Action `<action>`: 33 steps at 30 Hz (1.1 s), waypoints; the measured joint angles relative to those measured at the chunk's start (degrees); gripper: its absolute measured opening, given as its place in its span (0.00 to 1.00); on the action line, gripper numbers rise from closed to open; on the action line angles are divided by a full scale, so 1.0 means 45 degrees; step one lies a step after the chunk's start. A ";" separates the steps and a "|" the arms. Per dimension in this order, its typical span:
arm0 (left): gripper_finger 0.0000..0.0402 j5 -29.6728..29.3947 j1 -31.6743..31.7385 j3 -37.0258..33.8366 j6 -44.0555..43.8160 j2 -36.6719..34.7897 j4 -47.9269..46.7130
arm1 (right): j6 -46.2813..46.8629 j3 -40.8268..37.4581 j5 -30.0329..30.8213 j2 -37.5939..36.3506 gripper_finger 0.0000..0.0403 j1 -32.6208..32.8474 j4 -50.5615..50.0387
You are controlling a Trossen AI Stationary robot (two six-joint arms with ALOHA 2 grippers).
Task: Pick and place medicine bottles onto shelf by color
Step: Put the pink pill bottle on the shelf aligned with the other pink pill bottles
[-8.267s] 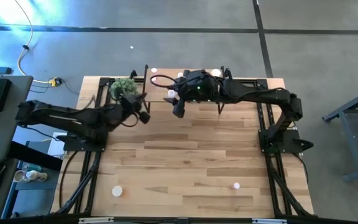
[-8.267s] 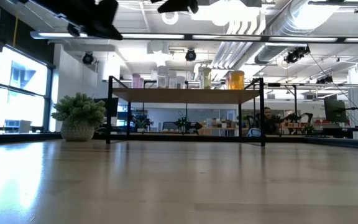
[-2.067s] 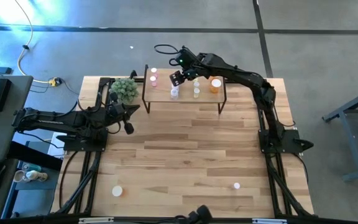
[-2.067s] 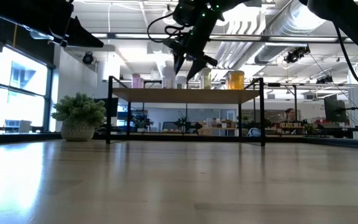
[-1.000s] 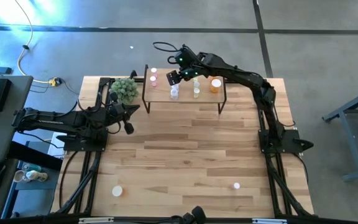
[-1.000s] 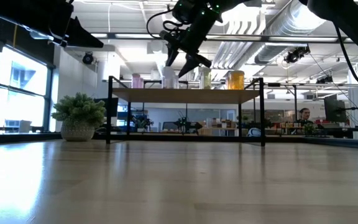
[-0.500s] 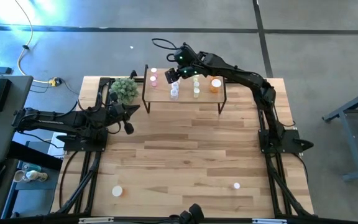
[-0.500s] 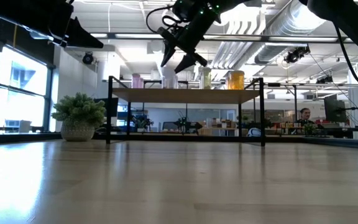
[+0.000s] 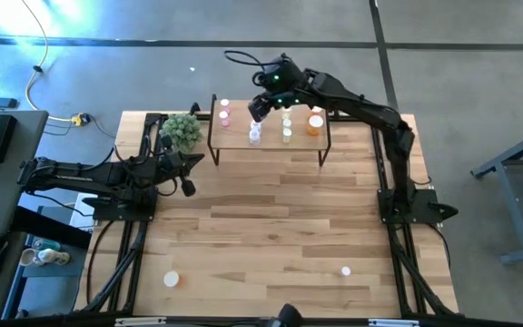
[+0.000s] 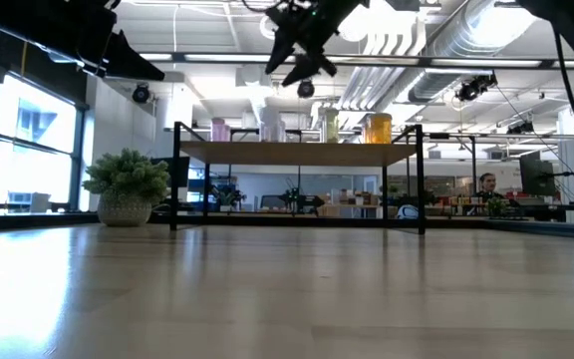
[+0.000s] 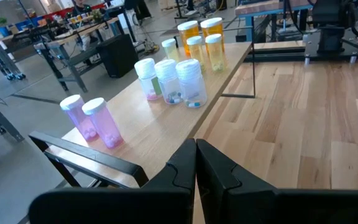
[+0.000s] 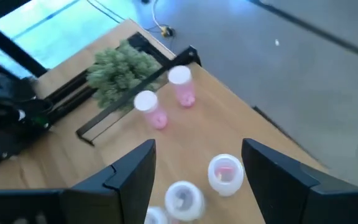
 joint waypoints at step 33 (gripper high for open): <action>0.00 -0.0005 -0.0003 -0.0002 -0.0022 0.0002 0.0092 | -0.3195 0.0005 0.0616 -0.1260 0.57 0.4116 -0.6983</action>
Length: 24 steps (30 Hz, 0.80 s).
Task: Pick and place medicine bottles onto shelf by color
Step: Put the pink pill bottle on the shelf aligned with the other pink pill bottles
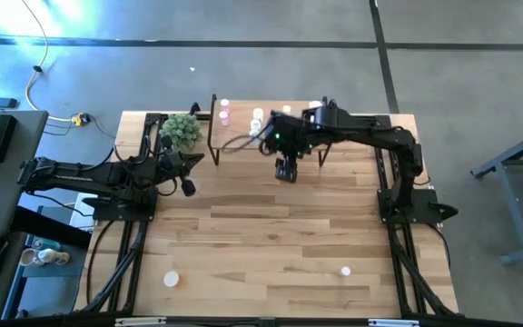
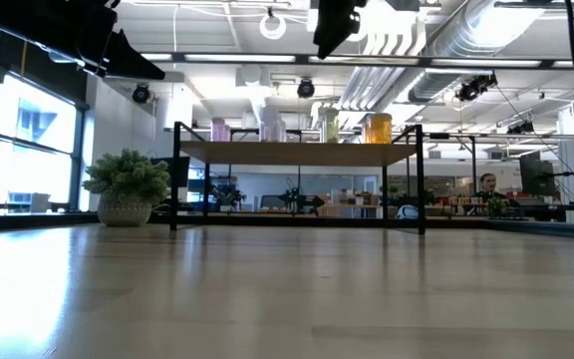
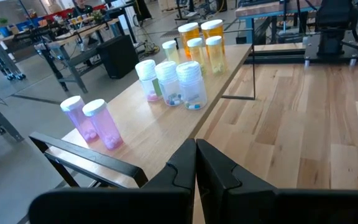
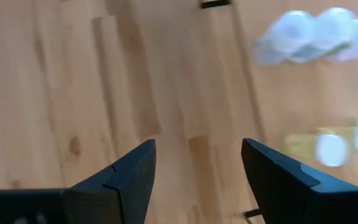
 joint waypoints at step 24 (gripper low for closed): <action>0.00 0.0000 0.0004 0.0005 -0.0347 0.0003 -0.0068 | 0.3459 -0.6111 0.2429 -0.1526 0.57 0.3012 0.0828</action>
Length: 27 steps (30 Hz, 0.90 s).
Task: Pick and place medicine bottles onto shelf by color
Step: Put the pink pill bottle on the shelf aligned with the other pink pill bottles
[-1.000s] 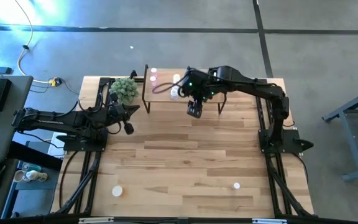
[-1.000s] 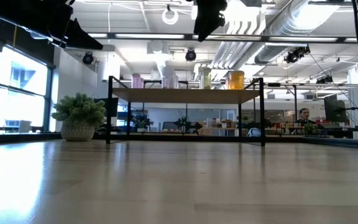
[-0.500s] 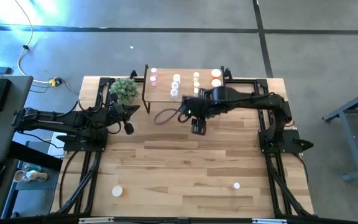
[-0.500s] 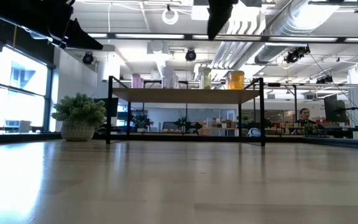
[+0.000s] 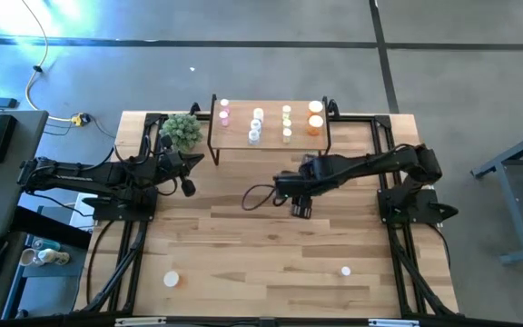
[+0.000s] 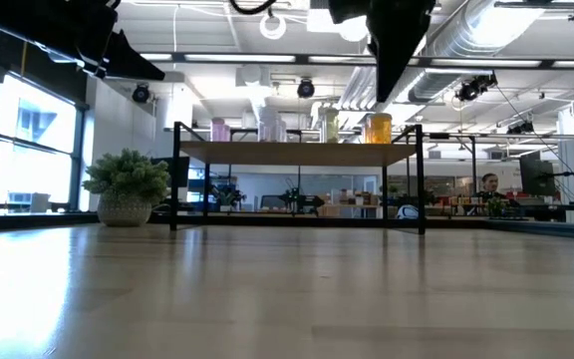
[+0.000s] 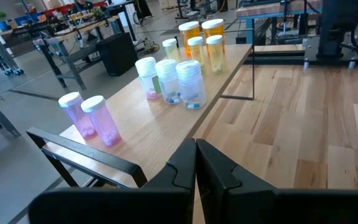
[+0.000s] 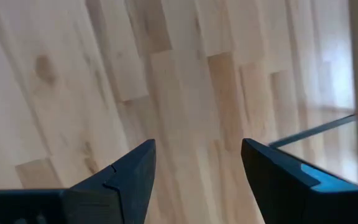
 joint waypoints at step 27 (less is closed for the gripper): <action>0.00 -0.0413 0.0000 0.0000 0.0043 0.0000 0.0117 | 0.8679 -0.8076 0.2785 -0.6266 0.57 0.3601 0.3181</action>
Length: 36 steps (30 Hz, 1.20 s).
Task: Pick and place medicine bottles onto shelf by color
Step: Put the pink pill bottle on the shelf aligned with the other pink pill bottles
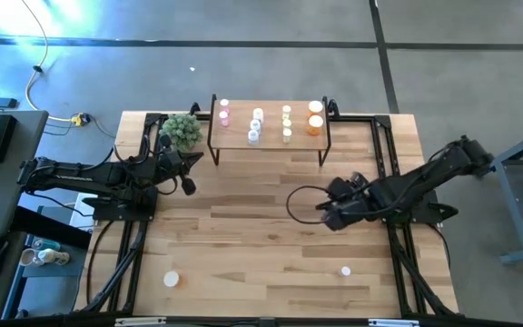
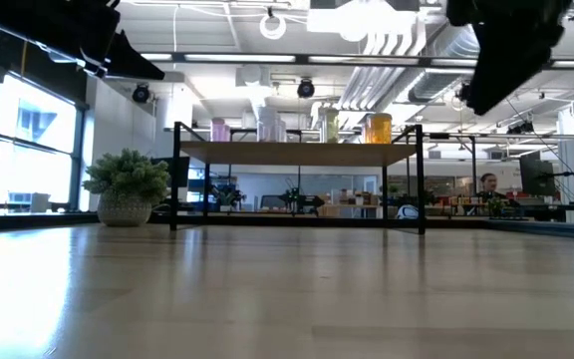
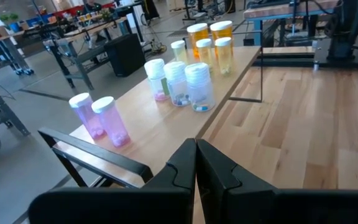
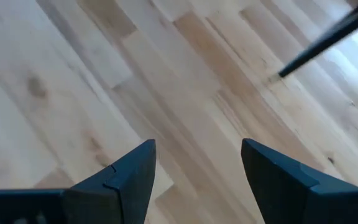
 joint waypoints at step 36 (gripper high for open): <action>0.00 -0.0519 0.0000 0.0000 -0.0371 0.0000 0.0077 | 0.3998 -0.4149 0.0529 -0.1412 0.57 0.3533 0.2995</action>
